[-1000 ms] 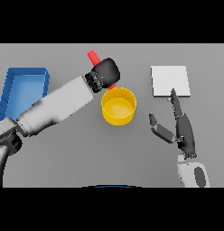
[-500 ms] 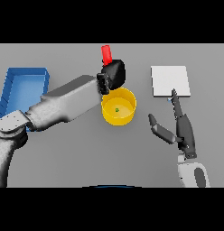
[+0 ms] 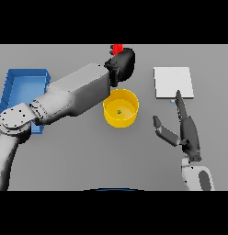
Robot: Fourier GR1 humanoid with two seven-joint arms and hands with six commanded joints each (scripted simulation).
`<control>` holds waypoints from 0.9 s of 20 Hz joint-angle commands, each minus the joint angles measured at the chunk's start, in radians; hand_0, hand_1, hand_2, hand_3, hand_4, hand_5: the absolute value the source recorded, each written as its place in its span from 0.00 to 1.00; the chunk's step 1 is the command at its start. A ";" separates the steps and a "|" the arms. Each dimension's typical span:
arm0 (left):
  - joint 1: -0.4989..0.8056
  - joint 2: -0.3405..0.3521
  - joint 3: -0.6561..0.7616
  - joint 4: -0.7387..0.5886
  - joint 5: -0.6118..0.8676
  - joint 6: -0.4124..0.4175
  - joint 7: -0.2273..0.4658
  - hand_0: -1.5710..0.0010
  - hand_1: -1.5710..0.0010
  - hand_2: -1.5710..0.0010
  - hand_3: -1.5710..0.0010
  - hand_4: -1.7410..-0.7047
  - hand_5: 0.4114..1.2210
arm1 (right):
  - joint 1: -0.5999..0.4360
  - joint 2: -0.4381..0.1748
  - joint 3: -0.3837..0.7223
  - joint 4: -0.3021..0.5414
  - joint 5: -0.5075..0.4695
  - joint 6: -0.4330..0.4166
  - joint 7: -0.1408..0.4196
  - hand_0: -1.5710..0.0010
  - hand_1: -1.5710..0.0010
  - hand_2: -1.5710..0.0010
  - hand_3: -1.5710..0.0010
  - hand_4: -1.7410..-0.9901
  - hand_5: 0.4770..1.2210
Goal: Pick up the red beaker and tilt it to pour out 1 green nut into yellow bowl. Pick up the yellow bowl and place it on the metallic measuring scale.
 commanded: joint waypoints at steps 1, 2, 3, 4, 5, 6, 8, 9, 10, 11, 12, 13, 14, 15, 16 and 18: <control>-0.024 0.012 0.001 0.011 0.001 0.013 0.001 0.00 0.00 0.00 0.00 0.02 1.00 | 0.004 0.005 0.005 0.002 0.000 0.002 -0.008 1.00 1.00 1.00 1.00 0.79 0.22; -0.067 0.023 -0.002 0.032 -0.002 0.022 -0.005 0.00 0.00 0.00 0.00 0.02 1.00 | 0.015 0.001 0.008 0.003 0.003 0.005 -0.027 1.00 1.00 1.00 1.00 0.79 0.23; -0.100 0.041 0.013 0.051 0.016 0.033 -0.016 0.00 0.00 0.00 0.00 0.02 1.00 | 0.011 0.001 0.009 0.012 0.004 0.007 -0.027 1.00 1.00 1.00 1.00 0.78 0.24; -0.136 0.057 0.040 0.077 0.041 0.050 -0.018 0.00 0.00 0.00 0.13 0.01 1.00 | 0.003 -0.008 0.003 0.017 0.008 0.005 -0.026 1.00 1.00 1.00 1.00 0.78 0.24; -0.165 0.065 0.061 0.110 0.060 0.072 -0.011 0.00 0.00 0.00 0.25 0.01 1.00 | 0.004 0.001 0.013 0.016 0.017 0.001 -0.031 1.00 1.00 1.00 1.00 0.77 0.25; -0.190 0.085 0.093 0.157 0.088 0.083 0.011 0.00 0.00 0.00 0.20 0.01 1.00 | 0.001 0.000 0.016 0.019 0.023 -0.001 -0.037 1.00 1.00 1.00 1.00 0.77 0.25; -0.234 0.106 0.177 0.252 0.177 0.093 0.016 0.00 0.00 0.00 0.13 0.01 1.00 | -0.015 0.016 0.020 0.031 0.012 0.002 -0.033 1.00 1.00 1.00 1.00 0.77 0.25; -0.247 0.107 0.230 0.300 0.234 0.089 0.043 0.00 0.00 0.00 0.10 0.01 1.00 | -0.012 0.013 0.016 0.027 0.005 0.006 -0.035 1.00 1.00 1.00 1.00 0.78 0.24; -0.244 0.132 0.294 0.338 0.307 0.108 0.056 0.00 0.00 0.00 0.08 0.01 1.00 | -0.010 0.010 0.020 0.027 0.023 -0.003 -0.030 1.00 1.00 1.00 1.00 0.78 0.24; -0.243 0.162 0.365 0.375 0.391 0.105 0.066 0.00 0.00 0.00 0.07 0.01 1.00 | -0.013 0.008 0.020 0.026 0.040 -0.018 -0.016 1.00 1.00 1.00 1.00 0.79 0.22; -0.244 0.184 0.437 0.407 0.474 0.111 0.098 0.00 0.00 0.00 0.09 0.01 1.00 | -0.012 0.008 0.026 0.031 0.057 -0.027 -0.015 1.00 1.00 1.00 1.00 0.80 0.22; -0.244 0.204 0.492 0.439 0.543 0.122 0.103 0.00 0.00 0.00 0.10 0.00 1.00 | -0.027 0.001 0.024 0.029 0.066 -0.031 -0.014 1.00 1.00 1.00 1.00 0.80 0.21; -0.243 0.226 0.543 0.474 0.607 0.133 0.124 0.00 0.00 0.00 0.11 0.00 1.00 | -0.042 0.003 0.020 0.034 0.059 -0.031 -0.005 1.00 1.00 1.00 1.00 0.80 0.21; -0.233 0.247 0.584 0.502 0.666 0.145 0.143 0.00 0.00 0.00 0.11 0.00 1.00 | -0.040 0.012 0.020 0.033 0.031 -0.014 -0.012 1.00 1.00 1.00 1.00 0.82 0.20; -0.213 0.275 0.626 0.524 0.727 0.162 0.139 0.00 0.00 0.00 0.09 0.00 1.00 | -0.044 0.019 0.019 0.038 0.012 -0.005 -0.030 1.00 1.00 1.00 1.00 0.84 0.20; -0.163 0.324 0.703 0.568 0.846 0.187 0.148 0.00 0.00 0.00 0.06 0.00 1.00 | -0.034 0.012 0.005 0.042 -0.032 0.024 -0.045 1.00 1.00 1.00 1.00 0.88 0.20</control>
